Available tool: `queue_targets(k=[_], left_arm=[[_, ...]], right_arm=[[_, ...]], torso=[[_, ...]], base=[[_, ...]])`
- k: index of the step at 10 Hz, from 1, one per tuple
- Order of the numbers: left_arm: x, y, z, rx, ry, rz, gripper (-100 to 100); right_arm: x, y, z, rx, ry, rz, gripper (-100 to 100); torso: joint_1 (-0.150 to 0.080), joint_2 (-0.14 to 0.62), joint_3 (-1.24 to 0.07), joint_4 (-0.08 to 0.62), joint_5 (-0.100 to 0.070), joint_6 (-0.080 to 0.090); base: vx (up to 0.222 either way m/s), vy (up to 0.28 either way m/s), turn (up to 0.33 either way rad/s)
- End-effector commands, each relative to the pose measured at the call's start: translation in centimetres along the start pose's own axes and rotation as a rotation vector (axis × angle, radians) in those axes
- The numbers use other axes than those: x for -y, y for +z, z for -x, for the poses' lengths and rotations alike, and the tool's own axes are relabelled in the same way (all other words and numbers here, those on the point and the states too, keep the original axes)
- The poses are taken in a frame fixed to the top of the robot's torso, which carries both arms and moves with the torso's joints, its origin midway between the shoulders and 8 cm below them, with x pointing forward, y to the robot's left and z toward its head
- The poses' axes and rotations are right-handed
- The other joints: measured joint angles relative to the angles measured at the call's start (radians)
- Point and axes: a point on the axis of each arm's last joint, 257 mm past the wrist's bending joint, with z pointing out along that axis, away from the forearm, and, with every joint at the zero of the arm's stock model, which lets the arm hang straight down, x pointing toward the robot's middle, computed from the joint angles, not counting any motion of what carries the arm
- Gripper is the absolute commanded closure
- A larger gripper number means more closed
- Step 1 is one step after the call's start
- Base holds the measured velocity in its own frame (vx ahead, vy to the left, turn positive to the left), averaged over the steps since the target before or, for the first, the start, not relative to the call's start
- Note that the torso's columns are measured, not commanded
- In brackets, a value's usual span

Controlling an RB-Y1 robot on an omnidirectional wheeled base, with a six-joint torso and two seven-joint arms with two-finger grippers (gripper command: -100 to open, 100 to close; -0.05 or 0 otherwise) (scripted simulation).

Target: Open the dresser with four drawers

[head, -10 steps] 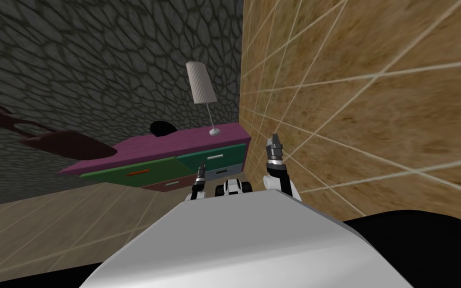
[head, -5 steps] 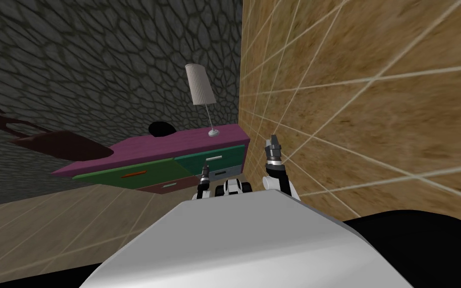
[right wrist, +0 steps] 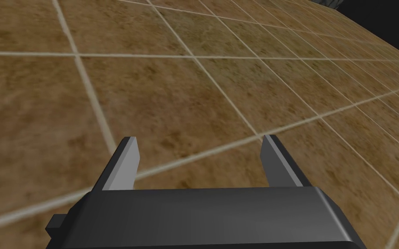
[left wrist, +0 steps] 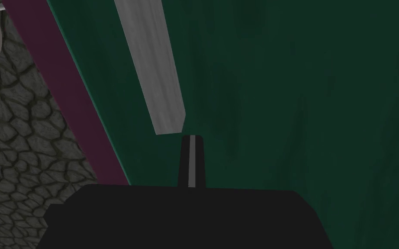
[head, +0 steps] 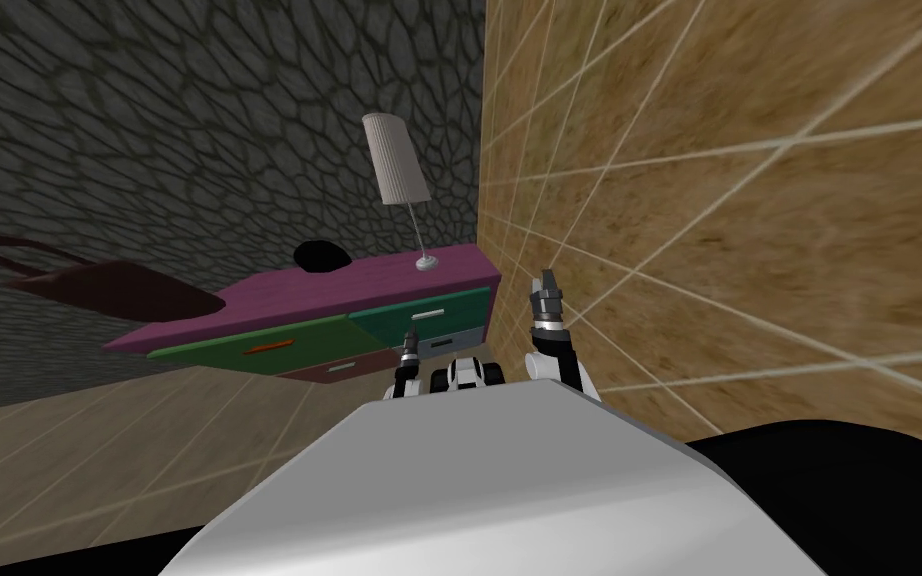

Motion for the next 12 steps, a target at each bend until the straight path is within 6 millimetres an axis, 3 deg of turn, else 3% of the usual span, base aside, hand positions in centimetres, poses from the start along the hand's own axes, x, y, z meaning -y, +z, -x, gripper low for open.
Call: queue_targets(k=[1,3,4,12], left_arm=[[0.4,-0.2,-0.1,-0.002,-0.002,-0.005,100],[0.5,-0.3,-0.1,-0.002,-0.003,-0.005,100],[0.3,-0.3,0.7,-0.015,0.027,-0.006,-100],[-0.9,0.4,4.7,-0.076,0.171,0.018,-100]], right_arm=[[0.0,0.0,0.0,0.0,0.0,0.0,0],[0.0,0.0,0.0,0.0,0.0,0.0,0],[0.0,0.0,0.0,0.0,0.0,0.0,0],[0.0,0.0,0.0,0.0,0.0,0.0,0]], torso=[[0.001,-0.004,-0.002,-0.001,0.0,0.0],[0.003,-0.007,-0.005,-0.002,0.001,0.0],[0.003,-0.014,-0.008,-0.004,0.001,0.0],[0.002,-0.009,-0.005,-0.002,0.0,0.0]], base=[[-0.198,-0.02,0.012],[-0.156,-0.009,0.008],[-0.021,-0.002,-0.003],[0.03,0.001,-0.002]])
